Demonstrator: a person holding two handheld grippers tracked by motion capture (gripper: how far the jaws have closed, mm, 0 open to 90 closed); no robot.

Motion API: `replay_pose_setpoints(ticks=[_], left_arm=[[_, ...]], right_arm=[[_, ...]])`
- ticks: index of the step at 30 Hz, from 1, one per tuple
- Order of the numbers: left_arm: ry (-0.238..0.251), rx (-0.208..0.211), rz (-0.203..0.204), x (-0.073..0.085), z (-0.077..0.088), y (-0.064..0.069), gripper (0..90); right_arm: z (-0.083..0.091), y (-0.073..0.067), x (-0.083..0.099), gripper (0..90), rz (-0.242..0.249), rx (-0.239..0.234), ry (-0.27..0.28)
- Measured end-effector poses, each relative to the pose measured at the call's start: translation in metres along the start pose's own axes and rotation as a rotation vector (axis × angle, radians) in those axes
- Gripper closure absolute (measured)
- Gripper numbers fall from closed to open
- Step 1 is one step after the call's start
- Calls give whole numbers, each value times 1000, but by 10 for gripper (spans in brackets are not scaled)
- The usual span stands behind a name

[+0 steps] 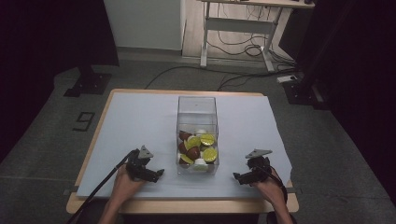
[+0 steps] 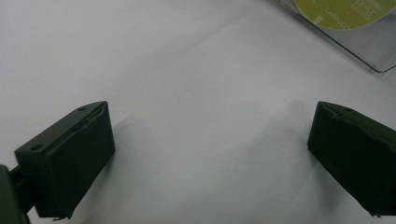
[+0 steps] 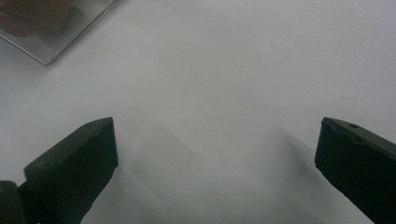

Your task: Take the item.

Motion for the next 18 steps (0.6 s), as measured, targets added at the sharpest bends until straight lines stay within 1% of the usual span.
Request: replay_pose_setpoints(ticks=[4,10,11,14,15,16,18], left_arm=[[0,0,0,0,0,0,1],[0,0,0,0,0,0,0],[0,0,-1,0,0,0,0],[-1,0,-2,0,0,0,1],[-1,0,-2,0,0,0,1],[-1,0,-1,0,0,0,1],[-1,0,-2,0,0,0,1]], right_arm=[[3,-1,-4,0,15,-2,17],[9,-4,-10,0,18,-1,40],[11,-5,-13,0,16,-5,50],[15,-8,-17,0,30,-13,73],[15,-8,-17,0,30,-13,73],[17,-9,-20,0,31,-28,85],[19,-10,-21,0,28,-31,89]])
Point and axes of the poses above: each handheld gripper's, and its own axes: z roughly backward along the jaws, x roughly out of its underside, y roughly to its right, the point moved 4 cm from there along -z, roughly forward along the jaws, and after that the axes turned 1 degree about z, right-handed, at the moved point
